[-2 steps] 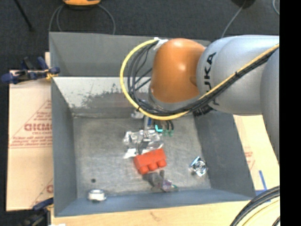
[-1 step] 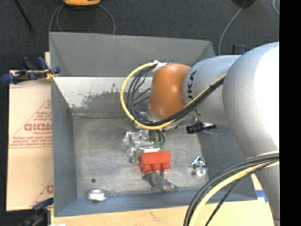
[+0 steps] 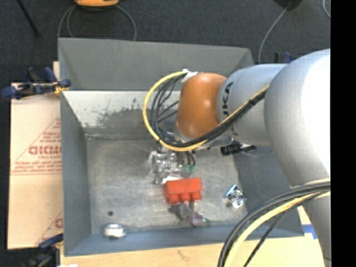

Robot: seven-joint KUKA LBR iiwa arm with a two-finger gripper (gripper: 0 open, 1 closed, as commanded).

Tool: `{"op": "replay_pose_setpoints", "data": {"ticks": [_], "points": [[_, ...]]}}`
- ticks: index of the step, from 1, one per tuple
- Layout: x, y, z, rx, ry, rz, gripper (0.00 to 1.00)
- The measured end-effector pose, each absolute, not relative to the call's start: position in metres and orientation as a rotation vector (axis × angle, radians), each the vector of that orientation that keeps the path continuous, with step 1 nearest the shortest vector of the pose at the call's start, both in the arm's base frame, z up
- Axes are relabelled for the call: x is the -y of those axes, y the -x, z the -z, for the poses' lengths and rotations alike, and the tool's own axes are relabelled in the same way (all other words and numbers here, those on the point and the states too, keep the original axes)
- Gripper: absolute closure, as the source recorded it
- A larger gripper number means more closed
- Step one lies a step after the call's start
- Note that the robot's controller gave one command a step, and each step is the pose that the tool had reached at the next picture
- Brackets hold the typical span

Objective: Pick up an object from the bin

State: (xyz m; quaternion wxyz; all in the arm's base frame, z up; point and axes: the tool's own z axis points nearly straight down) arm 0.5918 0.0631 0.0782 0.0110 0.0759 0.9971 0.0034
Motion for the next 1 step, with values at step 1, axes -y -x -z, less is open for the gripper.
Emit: {"op": "replay_pose_setpoints", "data": {"ticks": [1], "points": [[-0.0683, -0.5866, -0.2534, -3.119, -0.308, -0.004, 1.00]]}}
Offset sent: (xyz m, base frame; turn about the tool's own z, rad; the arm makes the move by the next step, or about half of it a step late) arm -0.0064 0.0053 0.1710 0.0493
